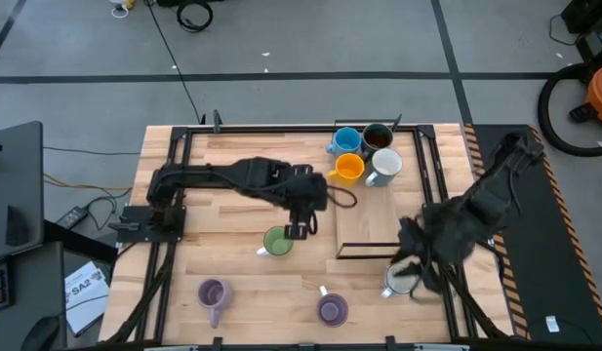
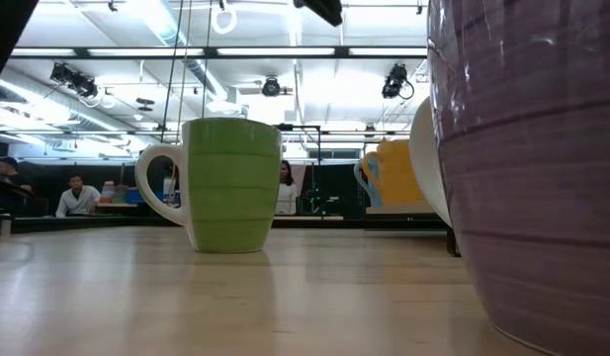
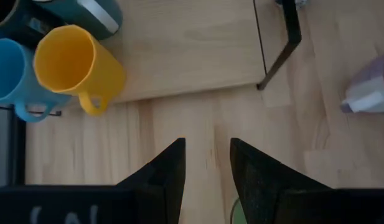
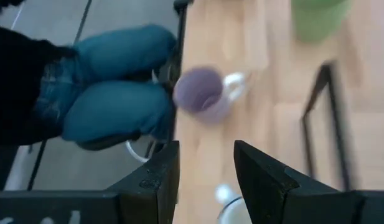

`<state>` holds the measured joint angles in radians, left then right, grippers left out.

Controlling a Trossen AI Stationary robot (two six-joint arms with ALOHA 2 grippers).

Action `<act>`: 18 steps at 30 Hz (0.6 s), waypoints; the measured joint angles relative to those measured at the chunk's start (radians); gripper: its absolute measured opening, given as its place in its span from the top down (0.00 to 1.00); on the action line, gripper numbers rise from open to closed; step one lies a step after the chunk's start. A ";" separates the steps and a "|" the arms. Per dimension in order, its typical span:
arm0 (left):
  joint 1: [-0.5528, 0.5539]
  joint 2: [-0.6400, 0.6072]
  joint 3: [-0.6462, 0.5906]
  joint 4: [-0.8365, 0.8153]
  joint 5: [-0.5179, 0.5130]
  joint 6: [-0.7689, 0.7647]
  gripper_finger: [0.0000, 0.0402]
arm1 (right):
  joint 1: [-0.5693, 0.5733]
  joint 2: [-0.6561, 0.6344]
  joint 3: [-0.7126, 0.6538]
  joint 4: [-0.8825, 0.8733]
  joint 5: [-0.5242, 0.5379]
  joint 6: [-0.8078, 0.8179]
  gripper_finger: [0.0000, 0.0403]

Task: Place coffee mugs
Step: Put the patterned mug on the shelf

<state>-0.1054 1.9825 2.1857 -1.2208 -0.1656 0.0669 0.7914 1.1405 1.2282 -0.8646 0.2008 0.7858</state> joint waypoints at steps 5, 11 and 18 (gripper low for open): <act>-0.050 0.000 -0.004 -0.034 -0.021 -0.024 0.67 | 0.132 0.098 0.000 -0.021 0.067 0.187 0.61; -0.101 -0.018 -0.134 0.048 -0.022 -0.048 0.67 | 0.233 0.209 0.000 -0.042 0.078 0.358 0.61; -0.113 -0.027 -0.235 0.122 -0.023 -0.050 0.67 | 0.261 0.325 0.000 -0.087 0.070 0.426 0.61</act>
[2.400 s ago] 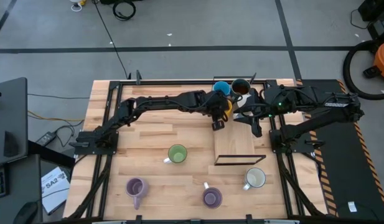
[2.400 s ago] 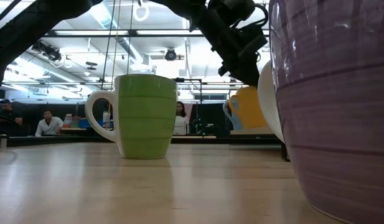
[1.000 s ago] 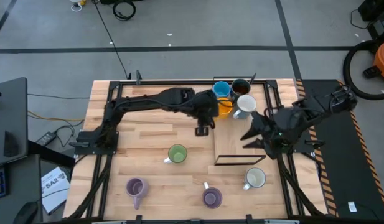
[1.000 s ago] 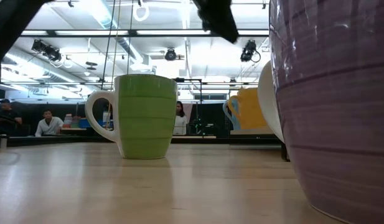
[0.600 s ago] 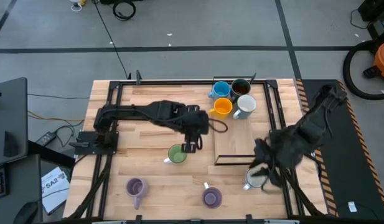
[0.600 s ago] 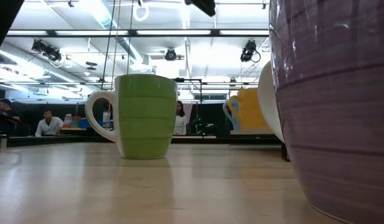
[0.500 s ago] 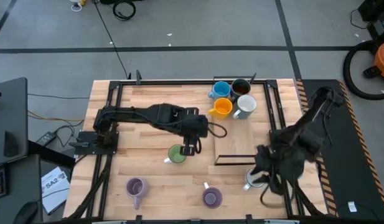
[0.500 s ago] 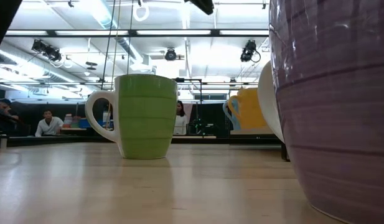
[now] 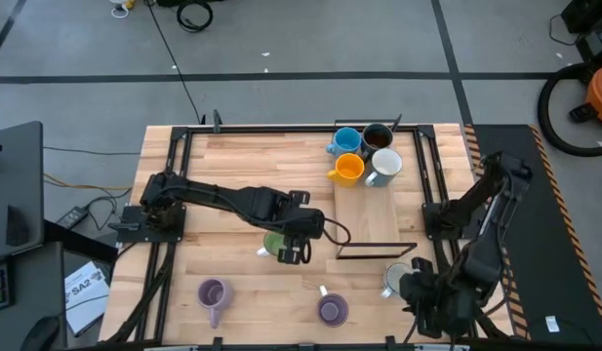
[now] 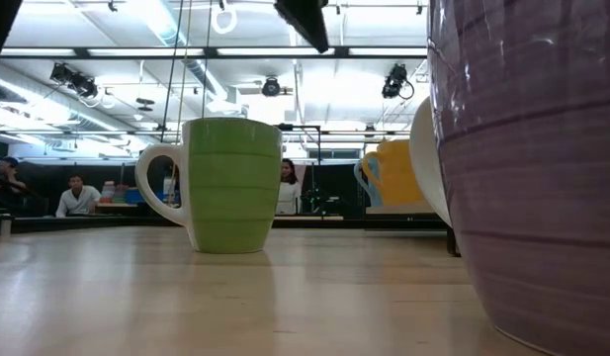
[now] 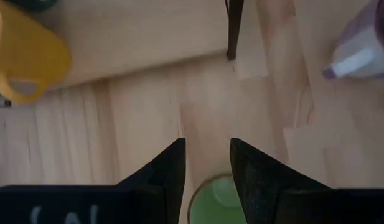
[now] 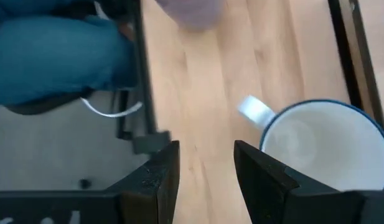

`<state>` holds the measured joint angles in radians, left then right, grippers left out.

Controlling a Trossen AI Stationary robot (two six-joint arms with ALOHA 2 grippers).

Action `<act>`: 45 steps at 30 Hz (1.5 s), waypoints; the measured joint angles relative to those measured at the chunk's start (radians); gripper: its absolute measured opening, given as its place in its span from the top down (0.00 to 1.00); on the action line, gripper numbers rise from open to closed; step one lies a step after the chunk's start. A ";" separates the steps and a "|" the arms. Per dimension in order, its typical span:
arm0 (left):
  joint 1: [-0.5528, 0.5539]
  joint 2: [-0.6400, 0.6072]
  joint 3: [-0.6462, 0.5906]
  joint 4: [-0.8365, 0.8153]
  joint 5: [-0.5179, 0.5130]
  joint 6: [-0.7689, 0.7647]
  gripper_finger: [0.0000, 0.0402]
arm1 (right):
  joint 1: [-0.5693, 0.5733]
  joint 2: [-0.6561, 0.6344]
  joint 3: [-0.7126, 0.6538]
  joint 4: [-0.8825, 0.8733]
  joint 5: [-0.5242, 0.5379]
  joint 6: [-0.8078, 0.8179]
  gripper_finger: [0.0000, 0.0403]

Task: Place coffee mugs
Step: Put the patterned mug on the shelf

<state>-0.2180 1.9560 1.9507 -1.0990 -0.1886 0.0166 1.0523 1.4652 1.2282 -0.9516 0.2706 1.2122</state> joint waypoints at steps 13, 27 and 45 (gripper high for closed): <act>0.000 -0.001 -0.004 0.054 0.002 0.004 0.67 | -0.002 0.107 -0.001 -0.129 -0.008 0.001 0.61; 0.000 -0.001 -0.004 0.055 0.002 -0.003 0.67 | -0.003 0.199 -0.002 -0.150 -0.010 -0.060 0.61; 0.000 -0.001 -0.004 0.055 0.002 -0.007 0.67 | -0.016 0.236 -0.006 -0.154 -0.011 -0.064 0.73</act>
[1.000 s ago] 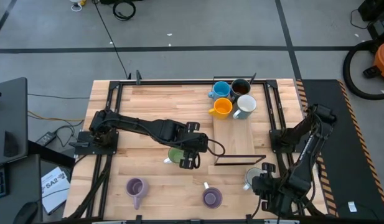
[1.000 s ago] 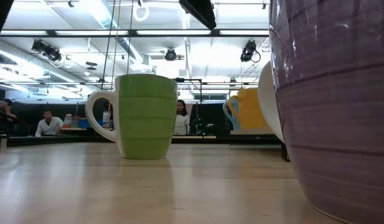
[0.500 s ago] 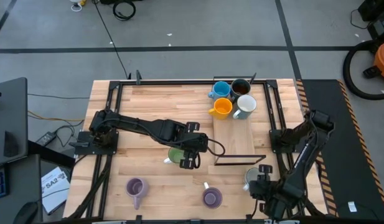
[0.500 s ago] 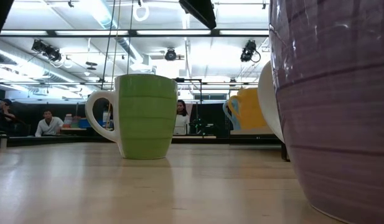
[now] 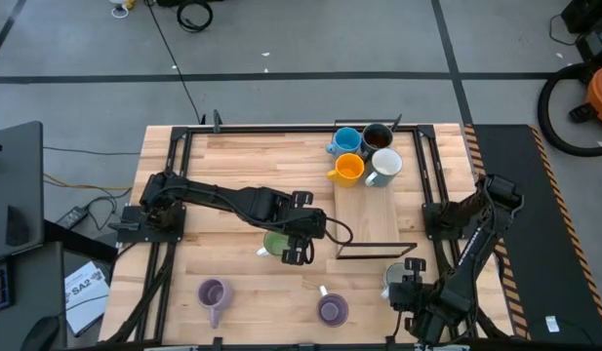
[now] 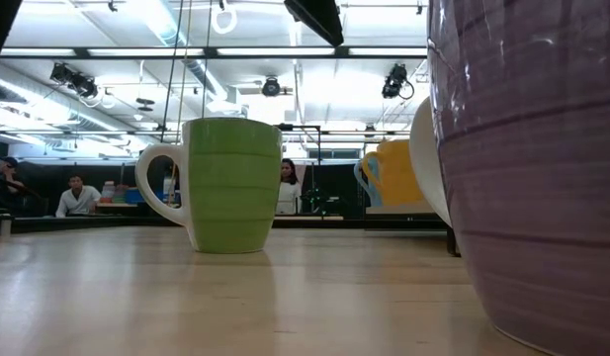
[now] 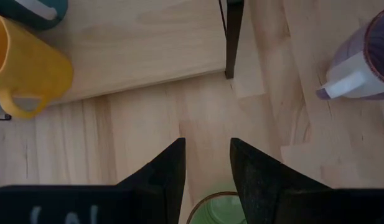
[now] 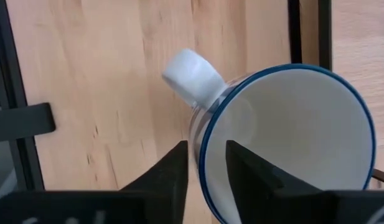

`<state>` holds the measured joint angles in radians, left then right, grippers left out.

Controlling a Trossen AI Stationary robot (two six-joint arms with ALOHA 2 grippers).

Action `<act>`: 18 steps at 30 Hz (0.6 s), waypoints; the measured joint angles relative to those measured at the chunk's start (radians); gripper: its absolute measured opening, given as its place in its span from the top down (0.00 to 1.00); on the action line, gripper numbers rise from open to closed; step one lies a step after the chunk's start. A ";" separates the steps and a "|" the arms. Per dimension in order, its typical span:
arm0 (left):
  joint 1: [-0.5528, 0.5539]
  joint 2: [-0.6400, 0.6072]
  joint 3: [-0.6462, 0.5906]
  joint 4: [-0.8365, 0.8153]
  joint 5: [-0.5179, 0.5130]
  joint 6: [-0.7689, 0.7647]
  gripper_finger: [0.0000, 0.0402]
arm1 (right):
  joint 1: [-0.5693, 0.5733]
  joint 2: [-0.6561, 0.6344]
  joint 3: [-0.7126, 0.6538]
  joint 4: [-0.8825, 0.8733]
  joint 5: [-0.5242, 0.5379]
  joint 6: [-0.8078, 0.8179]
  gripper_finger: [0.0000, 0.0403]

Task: Place coffee mugs
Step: Put the patterned mug on the shelf

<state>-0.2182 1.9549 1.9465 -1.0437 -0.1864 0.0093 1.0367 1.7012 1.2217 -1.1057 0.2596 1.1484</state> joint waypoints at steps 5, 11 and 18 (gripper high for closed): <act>-0.001 -0.006 0.000 -0.002 0.000 -0.024 0.67 | 0.000 0.000 0.000 0.002 -0.003 0.000 0.86; -0.012 -0.069 0.001 -0.050 0.005 -0.048 0.67 | 0.000 -0.001 0.000 0.011 -0.027 -0.029 0.94; -0.060 -0.198 0.000 -0.140 -0.019 -0.093 0.67 | 0.000 -0.002 0.000 0.014 -0.043 -0.061 0.92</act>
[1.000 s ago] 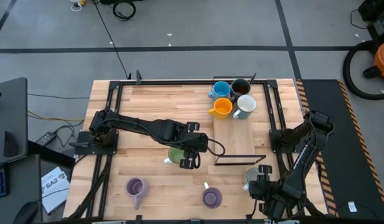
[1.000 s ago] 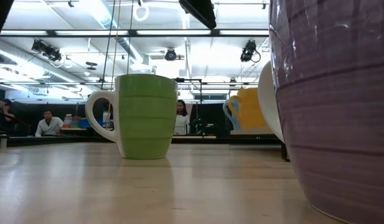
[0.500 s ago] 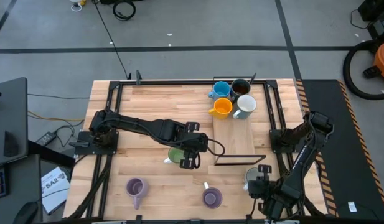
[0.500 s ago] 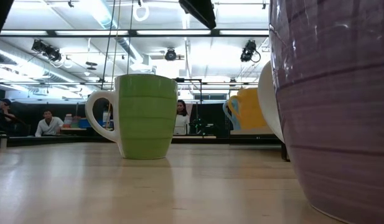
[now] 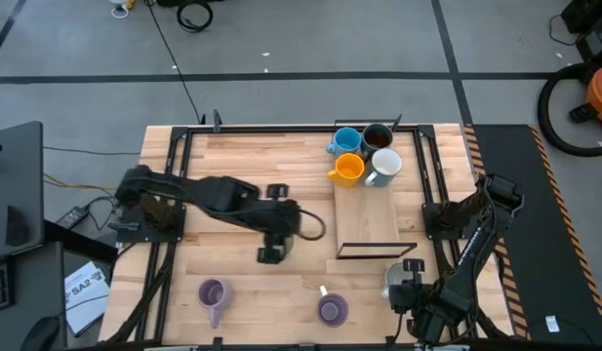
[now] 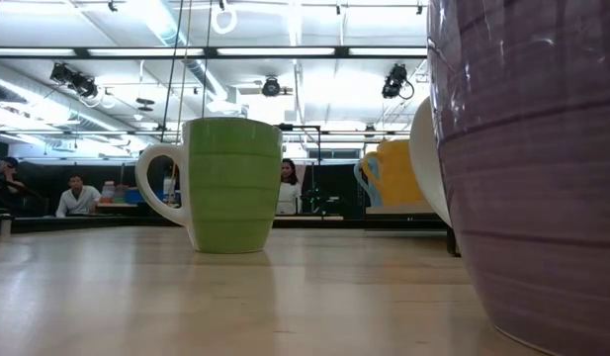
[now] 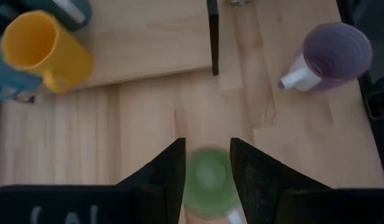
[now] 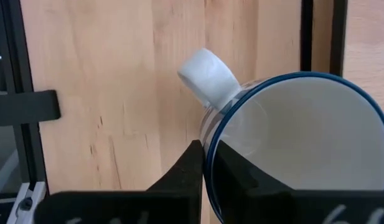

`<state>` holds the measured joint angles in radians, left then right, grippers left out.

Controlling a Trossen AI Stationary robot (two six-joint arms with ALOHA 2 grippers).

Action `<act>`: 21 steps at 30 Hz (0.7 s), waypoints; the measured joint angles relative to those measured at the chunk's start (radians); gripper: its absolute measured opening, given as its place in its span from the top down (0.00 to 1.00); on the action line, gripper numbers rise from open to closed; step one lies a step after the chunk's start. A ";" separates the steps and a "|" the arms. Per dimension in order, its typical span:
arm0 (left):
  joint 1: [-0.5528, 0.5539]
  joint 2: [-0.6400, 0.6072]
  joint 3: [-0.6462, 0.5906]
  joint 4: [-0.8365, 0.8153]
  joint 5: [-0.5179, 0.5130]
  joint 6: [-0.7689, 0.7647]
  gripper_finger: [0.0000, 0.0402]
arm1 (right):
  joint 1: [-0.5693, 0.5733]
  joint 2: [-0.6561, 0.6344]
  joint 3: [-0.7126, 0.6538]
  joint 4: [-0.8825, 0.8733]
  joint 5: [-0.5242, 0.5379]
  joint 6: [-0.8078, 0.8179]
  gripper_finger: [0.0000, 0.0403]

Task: Place coffee mugs
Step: Put the patterned mug on the shelf

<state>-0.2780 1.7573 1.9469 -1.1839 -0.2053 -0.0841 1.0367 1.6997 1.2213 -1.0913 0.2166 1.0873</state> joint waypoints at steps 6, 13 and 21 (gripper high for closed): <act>-0.060 -0.162 -0.119 -0.039 -0.088 -0.098 0.67 | -0.004 0.000 0.024 -0.004 -0.045 -0.044 0.94; -0.120 -0.440 -0.492 0.051 -0.150 -0.309 0.67 | -0.026 0.000 0.142 -0.058 -0.062 -0.107 0.94; -0.167 -0.687 -0.850 0.240 -0.150 -0.431 0.67 | -0.086 -0.002 0.412 -0.277 -0.093 -0.219 0.94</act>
<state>-0.4449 1.0703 1.0964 -0.9441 -0.3553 -0.5147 0.9504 1.6981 1.6333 -1.3679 0.1240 0.8682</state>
